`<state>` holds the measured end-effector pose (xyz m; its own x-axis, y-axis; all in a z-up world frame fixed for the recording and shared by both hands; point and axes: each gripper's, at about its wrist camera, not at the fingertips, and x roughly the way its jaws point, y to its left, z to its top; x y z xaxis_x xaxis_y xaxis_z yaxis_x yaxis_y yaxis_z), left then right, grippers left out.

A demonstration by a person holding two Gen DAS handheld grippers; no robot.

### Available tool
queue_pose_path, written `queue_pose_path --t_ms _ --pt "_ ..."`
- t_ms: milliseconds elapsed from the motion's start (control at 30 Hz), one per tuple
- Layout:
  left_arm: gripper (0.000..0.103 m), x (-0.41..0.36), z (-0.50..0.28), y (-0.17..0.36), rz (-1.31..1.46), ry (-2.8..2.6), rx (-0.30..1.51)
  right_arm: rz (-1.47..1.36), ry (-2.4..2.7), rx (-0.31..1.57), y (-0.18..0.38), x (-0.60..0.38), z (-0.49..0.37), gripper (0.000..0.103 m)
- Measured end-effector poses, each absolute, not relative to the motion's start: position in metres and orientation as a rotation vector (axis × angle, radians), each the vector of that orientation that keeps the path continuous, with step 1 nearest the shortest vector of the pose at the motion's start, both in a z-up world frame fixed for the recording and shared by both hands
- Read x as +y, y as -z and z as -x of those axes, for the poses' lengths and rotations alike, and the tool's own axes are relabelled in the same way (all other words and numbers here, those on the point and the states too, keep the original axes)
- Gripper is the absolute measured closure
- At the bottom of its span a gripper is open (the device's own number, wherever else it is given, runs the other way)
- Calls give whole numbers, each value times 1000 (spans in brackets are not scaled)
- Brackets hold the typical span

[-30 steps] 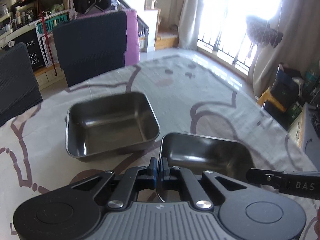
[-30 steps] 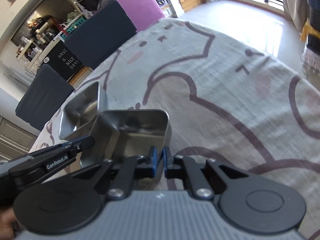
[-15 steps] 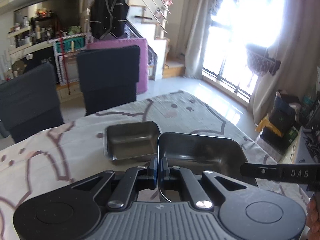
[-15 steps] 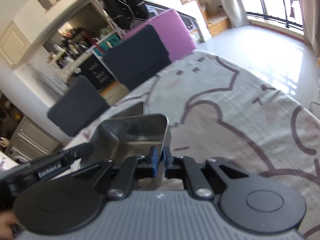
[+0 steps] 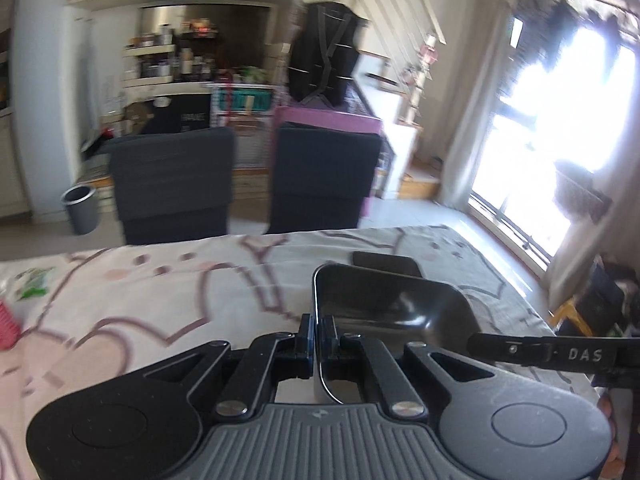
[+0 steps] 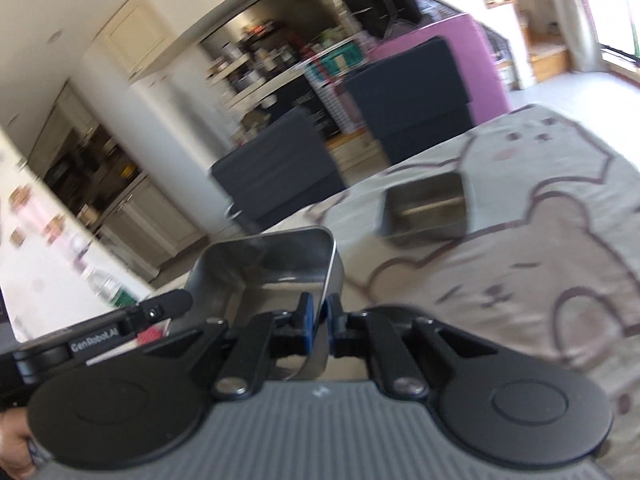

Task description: Organize plates and bowls

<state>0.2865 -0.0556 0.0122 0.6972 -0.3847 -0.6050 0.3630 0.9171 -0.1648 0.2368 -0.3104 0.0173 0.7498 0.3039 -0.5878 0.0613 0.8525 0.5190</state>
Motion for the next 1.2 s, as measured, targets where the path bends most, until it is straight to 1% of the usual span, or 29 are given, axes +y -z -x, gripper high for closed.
queue_pose_path --t_ms 200,367,500,767,933,1200 --pt "100 11 -265 -10 103 316 710 -491 -261 778 -16 -264 -250 94" --pt "100 63 -254 5 237 247 763 -429 -324 880 0 -217 -262 94" --pt "100 90 -243 15 253 211 787 -347 -364 948 10 -183 -270 94" --pt "100 123 -239 58 275 151 921 -138 -419 1053 38 -107 -265 92" --pt "100 135 -236 80 272 153 994 -84 -440 1109 54 -92 -264 92" --pt "99 141 -233 98 219 128 1053 -22 -456 1207 75 -68 -257 90"
